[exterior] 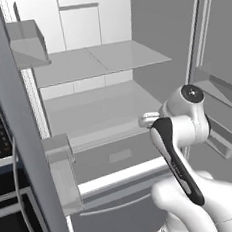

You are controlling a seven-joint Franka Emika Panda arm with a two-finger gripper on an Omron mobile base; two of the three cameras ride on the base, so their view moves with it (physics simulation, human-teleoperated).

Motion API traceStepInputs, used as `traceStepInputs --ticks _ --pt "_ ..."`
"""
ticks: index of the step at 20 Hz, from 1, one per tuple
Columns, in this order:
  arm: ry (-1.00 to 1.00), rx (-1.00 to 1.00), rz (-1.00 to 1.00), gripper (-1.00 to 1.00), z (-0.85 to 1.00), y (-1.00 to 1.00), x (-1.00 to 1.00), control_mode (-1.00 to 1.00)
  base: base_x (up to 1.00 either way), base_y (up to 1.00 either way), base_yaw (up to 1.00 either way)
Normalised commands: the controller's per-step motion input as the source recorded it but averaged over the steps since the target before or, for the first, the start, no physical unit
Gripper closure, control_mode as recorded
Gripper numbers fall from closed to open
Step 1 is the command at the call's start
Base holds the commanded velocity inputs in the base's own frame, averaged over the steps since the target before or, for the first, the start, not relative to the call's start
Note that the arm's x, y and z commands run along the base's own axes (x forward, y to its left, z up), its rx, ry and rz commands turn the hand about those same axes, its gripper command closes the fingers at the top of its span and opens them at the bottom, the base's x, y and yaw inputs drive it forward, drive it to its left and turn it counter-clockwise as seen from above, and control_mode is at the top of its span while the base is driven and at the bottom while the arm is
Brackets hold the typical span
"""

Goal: Retrieve the orange and apple from the fridge and place them into the bowl on the dining table.

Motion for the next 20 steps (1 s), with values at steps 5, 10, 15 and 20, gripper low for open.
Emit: traceStepInputs --ticks 5,10,15,20 --pt "0.0 0.0 0.0 1.0 0.0 0.0 0.0 1.0 -0.86 -0.06 0.0" --pt "0.0 0.0 0.0 1.0 0.0 0.0 0.0 1.0 -0.73 0.0 -0.11" --pt "0.0 0.0 0.0 1.0 0.0 0.0 0.0 1.0 -0.22 0.0 -0.4" --pt "0.0 0.0 0.0 1.0 0.0 0.0 0.0 1.0 -0.16 0.0 -0.53"
